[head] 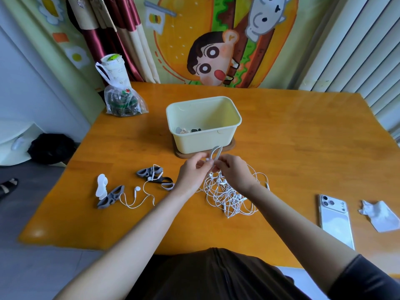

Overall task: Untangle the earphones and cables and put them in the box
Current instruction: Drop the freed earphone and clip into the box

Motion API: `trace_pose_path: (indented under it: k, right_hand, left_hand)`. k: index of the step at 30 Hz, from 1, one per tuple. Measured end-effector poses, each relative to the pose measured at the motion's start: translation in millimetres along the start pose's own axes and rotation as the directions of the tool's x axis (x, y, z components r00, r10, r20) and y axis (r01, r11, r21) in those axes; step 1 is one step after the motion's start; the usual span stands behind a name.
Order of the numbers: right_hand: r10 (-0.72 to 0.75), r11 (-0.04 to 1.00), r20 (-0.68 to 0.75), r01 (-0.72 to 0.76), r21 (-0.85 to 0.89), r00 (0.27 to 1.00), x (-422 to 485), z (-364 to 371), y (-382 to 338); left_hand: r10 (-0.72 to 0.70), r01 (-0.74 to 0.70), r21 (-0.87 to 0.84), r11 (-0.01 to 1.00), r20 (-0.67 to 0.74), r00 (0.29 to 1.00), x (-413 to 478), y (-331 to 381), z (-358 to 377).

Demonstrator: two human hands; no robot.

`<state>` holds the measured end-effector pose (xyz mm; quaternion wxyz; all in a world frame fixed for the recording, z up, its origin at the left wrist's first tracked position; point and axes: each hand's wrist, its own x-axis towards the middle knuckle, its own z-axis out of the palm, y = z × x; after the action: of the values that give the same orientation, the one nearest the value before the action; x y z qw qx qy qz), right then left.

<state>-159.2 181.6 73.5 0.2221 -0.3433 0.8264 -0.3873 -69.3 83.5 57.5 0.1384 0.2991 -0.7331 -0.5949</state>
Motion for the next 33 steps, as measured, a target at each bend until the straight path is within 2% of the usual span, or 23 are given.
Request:
trace_pose_path:
  k: [3,7,9,12,15,17,21,24,28,33]
  right_hand:
    - [-0.01,0.999,0.003,0.01,-0.038,1.0,-1,-1,2]
    - [0.002,0.986,0.064,0.009,-0.167,0.998,-1,-1,3]
    - [-0.011,0.973,0.075,0.027,-0.229,0.997,-1,1,1]
    - [-0.047,0.968,0.038,0.055,-0.244,0.998,-3,4,-1]
    - [-0.066,0.977,0.009,0.067,-0.203,0.998,-5,4,-1]
    - [-0.074,0.981,0.015,0.076,-0.176,0.997,-7,4,1]
    - [-0.057,0.981,-0.001,0.056,-0.183,0.998,-9,5,13]
    - [-0.096,0.97,-0.04,0.085,-0.23,0.995,-12,-3,20]
    - [-0.226,0.94,-0.1,0.19,-0.282,0.969,-10,-12,13]
    - [-0.272,0.932,-0.141,0.225,-0.284,0.952,0,-24,7]
  left_hand:
    - [0.017,-0.017,0.053,0.998,-0.003,1.0,1,-2,1]
    - [-0.016,0.025,0.108,0.994,-0.084,0.996,1,-5,2]
    - [-0.051,0.059,0.08,0.995,-0.103,0.993,2,-8,2]
    - [-0.16,0.154,-0.079,0.985,-0.074,0.984,4,-10,-1]
    - [-0.271,0.265,-0.299,0.917,0.025,0.962,4,-7,-2]
    - [-0.291,0.295,-0.373,0.88,0.068,0.954,2,-6,-2]
    - [-0.285,0.284,-0.314,0.906,0.045,0.958,2,-9,-7]
    - [-0.257,0.257,-0.189,0.948,0.025,0.966,3,-12,-18]
    - [-0.218,0.234,-0.08,0.969,0.168,0.961,-1,-10,-24]
    - [-0.146,0.158,-0.024,0.987,0.265,0.953,-7,1,-19]
